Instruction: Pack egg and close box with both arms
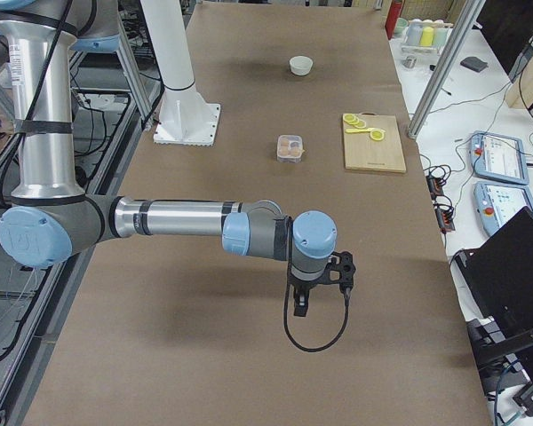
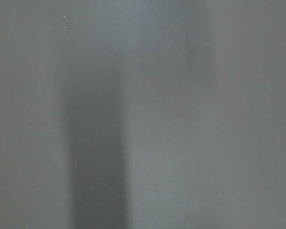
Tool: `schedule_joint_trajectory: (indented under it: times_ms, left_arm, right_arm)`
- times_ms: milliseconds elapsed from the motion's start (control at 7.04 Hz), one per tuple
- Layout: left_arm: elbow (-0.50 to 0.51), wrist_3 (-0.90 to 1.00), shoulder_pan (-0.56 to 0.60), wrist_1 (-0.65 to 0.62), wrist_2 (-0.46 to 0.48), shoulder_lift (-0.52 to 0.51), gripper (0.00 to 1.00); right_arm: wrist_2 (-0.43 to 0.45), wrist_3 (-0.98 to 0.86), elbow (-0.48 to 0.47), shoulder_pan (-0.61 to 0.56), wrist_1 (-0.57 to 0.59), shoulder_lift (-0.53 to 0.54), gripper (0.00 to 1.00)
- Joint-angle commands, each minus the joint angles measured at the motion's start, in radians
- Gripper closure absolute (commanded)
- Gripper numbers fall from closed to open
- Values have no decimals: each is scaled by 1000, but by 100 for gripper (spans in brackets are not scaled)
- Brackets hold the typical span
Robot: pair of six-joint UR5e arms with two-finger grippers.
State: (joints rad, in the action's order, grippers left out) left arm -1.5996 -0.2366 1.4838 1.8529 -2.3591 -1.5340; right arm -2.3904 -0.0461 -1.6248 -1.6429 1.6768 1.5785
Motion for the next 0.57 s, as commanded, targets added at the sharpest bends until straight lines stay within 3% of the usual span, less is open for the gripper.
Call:
schedule_joint_trajectory:
  times_ms: [0,426]
  left_arm:
    - [0,-1,1,-1,1,2,2]
    - [0,-1,0,-1,15,6,2]
  right_arm:
    - [-1,0,0,0,0,0,0]
    - [-12,0,-3,0,0,6,0]
